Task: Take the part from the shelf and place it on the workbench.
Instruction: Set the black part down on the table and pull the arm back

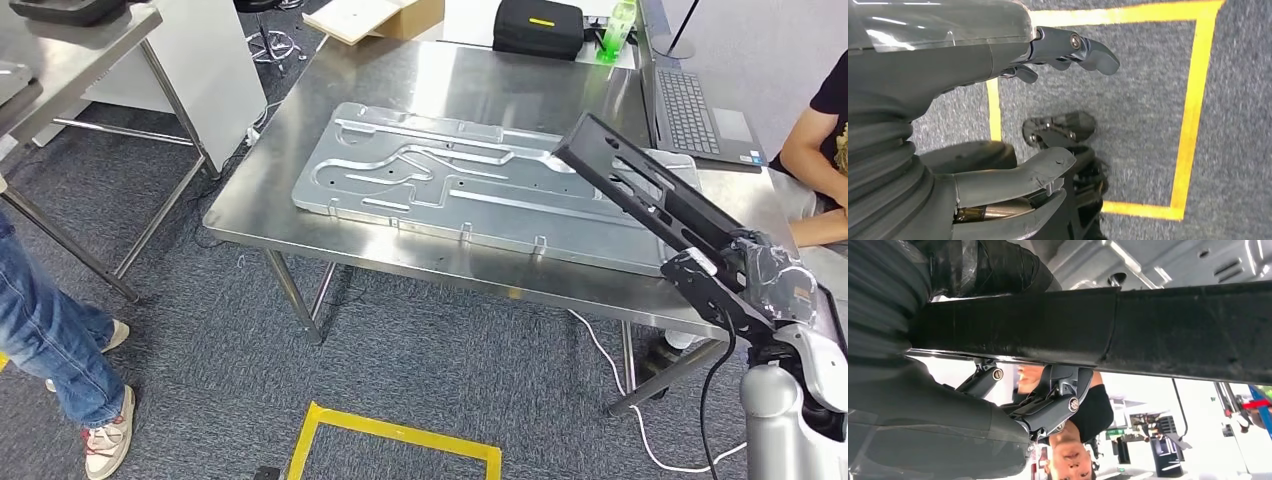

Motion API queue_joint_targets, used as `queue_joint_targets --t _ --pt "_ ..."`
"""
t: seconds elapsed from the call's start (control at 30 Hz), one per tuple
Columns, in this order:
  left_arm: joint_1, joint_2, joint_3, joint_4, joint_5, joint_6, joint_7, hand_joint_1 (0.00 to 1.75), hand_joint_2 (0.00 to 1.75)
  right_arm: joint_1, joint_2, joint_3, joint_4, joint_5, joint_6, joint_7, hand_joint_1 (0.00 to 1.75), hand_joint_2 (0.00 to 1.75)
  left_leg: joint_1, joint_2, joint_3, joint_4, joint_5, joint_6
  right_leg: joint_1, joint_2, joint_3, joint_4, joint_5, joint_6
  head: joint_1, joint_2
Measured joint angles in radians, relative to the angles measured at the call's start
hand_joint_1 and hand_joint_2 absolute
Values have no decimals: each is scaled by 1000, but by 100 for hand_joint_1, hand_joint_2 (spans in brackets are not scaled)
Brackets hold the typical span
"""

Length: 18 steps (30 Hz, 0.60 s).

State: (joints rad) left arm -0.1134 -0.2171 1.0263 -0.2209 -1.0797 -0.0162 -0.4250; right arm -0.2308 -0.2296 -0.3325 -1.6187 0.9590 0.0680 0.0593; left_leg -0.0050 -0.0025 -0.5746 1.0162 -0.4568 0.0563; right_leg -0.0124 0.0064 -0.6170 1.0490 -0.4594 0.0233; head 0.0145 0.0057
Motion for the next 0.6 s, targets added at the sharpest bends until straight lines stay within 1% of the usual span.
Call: queue_joint_targets --t 0.03,0.07,0.1,0.13,0.17,0.2,0.27,0.37,0.4,0.43,0.47,0.5,0.53,0.57,0.6 --pt "-1 0 0 0 0 -1 0 0 175 -3 -5 2 6 14 0 3 175 175 1 1 1 -6 4 5 -1 -1 -14 32 -22 4 0 0" --pt "-1 -1 0 0 0 -1 1 0 175 -7 -9 3 13 29 -1 5 175 175 2 1 1 -8 7 8 -3 -2 -37 84 -53 7 1 0" --pt "-1 -1 0 0 0 -2 1 0 175 -12 -11 6 21 45 -2 7 175 175 2 2 0 -9 7 9 -4 -2 -67 148 -85 11 1 0" --pt "-1 -1 0 0 -1 -2 2 0 175 -15 -12 9 31 60 -4 8 175 175 1 3 0 -9 7 9 -5 -2 -93 206 -107 15 1 0" --pt "-1 -1 0 0 -2 -2 3 0 175 -17 -12 14 41 73 -6 9 175 175 1 3 -1 -8 7 9 -7 -2 -109 240 -113 18 1 0" --pt "-1 -1 0 0 -2 -2 4 0 175 -17 -12 19 49 82 -7 9 175 175 1 4 -1 -7 7 9 -10 -3 -113 249 -107 20 1 0" --pt "-1 -1 0 0 -3 -2 5 0 175 -17 -12 24 57 91 -8 9 175 175 1 4 -1 -6 7 8 -13 -3 -104 232 -87 22 1 0" --pt "-1 -1 0 0 -4 -2 5 0 175 -17 -12 26 59 93 -8 9 175 175 1 3 -1 -6 7 8 -14 -4 -99 221 -80 22 1 0" --pt "-1 -1 0 0 -5 -3 5 0 175 -18 -12 28 61 97 -9 9 175 175 2 3 -1 -4 5 6 -15 -5 -80 186 -61 23 1 0" --pt "-1 -1 0 0 -7 -3 4 0 175 -20 -12 31 64 103 -9 8 175 175 3 3 -1 -1 3 4 -18 -6 -53 135 -36 24 1 0" --pt "-2 -1 0 0 -11 -4 2 0 175 -23 -12 38 71 113 -12 7 175 175 2 3 -3 3 1 -3 -17 -7 -25 77 -18 21 1 0" --pt "-2 -2 0 0 -15 -6 -1 0 175 -27 -11 48 81 125 -14 7 175 175 2 2 -4 7 -2 -12 -15 -7 2 22 0 13 0 0" --pt "-3 -2 -1 0 -18 -8 -4 0 175 -30 -10 56 91 133 -16 7 175 175 1 2 -7 12 -6 -21 -13 -7 13 -4 2 2 0 0" --pt "-3 -2 -1 0 -21 -10 -6 0 175 -34 -10 65 101 140 -18 7 175 175 1 2 -14 25 -16 -30 -10 -6 16 -13 -1 -10 0 0" --pt "-3 -2 -2 0 -22 -12 -7 0 175 -38 -9 70 107 141 -20 7 175 175 3 2 -26 52 -35 -35 -9 -6 16 -14 0 -19 0 0"
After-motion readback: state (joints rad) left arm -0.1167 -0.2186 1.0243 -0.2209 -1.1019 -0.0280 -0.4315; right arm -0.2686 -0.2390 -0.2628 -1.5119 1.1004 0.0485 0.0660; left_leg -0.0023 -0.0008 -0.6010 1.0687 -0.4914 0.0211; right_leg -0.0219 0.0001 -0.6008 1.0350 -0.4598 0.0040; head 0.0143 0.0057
